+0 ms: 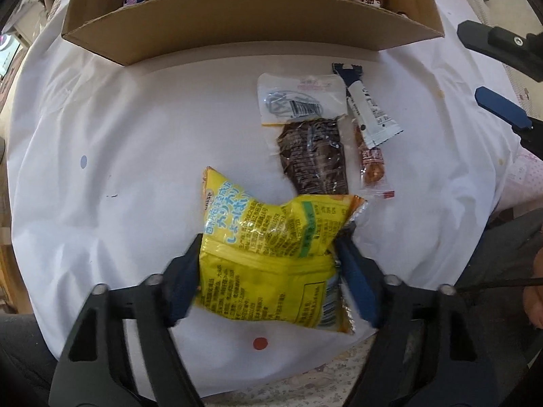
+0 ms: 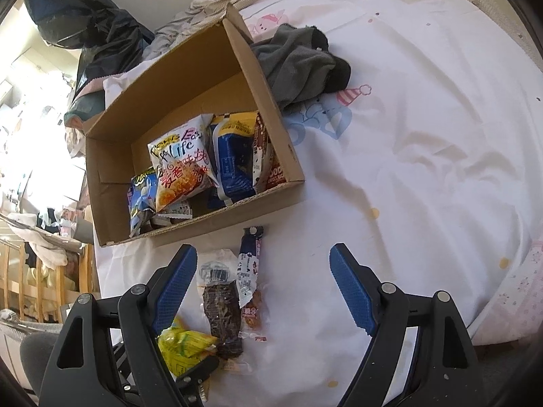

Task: Organize snacks
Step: 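Grasp the yellow chip bag with the left gripper while the right grasps a blue-and-white stick snack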

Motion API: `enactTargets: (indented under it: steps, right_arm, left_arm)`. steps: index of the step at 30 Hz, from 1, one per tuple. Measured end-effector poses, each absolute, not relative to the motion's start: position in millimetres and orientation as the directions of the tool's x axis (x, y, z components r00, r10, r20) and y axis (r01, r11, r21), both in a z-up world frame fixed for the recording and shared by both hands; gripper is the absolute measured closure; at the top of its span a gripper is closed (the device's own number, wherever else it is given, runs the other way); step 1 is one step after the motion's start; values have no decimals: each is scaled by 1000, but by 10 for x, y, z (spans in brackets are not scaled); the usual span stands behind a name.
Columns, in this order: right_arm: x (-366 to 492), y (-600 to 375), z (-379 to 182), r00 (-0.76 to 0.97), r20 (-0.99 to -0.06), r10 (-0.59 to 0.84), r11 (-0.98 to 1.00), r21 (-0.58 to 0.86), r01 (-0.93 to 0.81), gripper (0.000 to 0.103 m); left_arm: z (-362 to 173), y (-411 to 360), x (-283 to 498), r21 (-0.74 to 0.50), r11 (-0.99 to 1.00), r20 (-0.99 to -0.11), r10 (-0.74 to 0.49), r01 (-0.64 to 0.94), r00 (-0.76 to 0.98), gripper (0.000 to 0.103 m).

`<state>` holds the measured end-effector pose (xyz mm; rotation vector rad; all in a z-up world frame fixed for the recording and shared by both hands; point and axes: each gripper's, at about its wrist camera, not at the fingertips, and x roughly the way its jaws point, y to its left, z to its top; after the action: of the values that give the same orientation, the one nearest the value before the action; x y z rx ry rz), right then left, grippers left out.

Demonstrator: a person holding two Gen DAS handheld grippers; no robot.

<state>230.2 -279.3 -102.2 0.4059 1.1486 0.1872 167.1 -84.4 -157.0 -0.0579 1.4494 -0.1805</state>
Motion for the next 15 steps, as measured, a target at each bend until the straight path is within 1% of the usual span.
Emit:
enactTargets:
  steps: [1, 2, 4, 5, 6, 10, 12, 13, 14, 15]
  right_arm:
    - [2309, -2780, -1039, 397, -847, 354, 910, 411, 65, 20]
    - [2326, -2767, -1071, 383, -849, 364, 905, 419, 70, 20]
    - [2367, -2739, -1147, 351, -860, 370, 902, 423, 87, 21]
    - [2392, -2708, -1192, 329, -864, 380, 899, 430, 89, 27]
    - [2416, -2676, -1228, 311, -863, 398, 894, 441, 81, 37]
    - [2505, -2530, -1368, 251, -881, 400, 903, 426, 57, 48]
    - [2553, -2452, -1469, 208, -891, 404, 905, 422, 53, 58]
    - [2568, -2423, -1503, 193, -896, 399, 908, 416, 51, 61]
    - [2581, -2377, -1545, 173, -904, 390, 914, 403, 44, 68]
    - [2589, -2326, -1582, 152, -913, 379, 921, 388, 33, 71]
  left_arm:
    - [-1549, -838, 1668, -133, 987, -982, -144, 94, 122, 41]
    - [-1531, -829, 1667, -121, 988, -983, -134, 100, 127, 43]
    - [-1490, -796, 1671, -105, 990, -984, -117, 98, 137, 43]
    - [-1459, -769, 1676, -99, 991, -983, -111, 86, 144, 43]
    - [-1421, -724, 1691, -92, 993, -983, -102, 70, 156, 43]
    - [-1303, -552, 1749, -69, 998, -978, -66, -8, 197, 43]
    - [-1254, -473, 1783, -64, 997, -976, -51, -52, 214, 43]
    - [-1234, -445, 1799, -65, 996, -974, -49, -64, 220, 43]
    - [-1215, -428, 1814, -65, 995, -973, -47, -75, 225, 43]
    - [-1200, -415, 1828, -66, 994, -972, -46, -83, 230, 43]
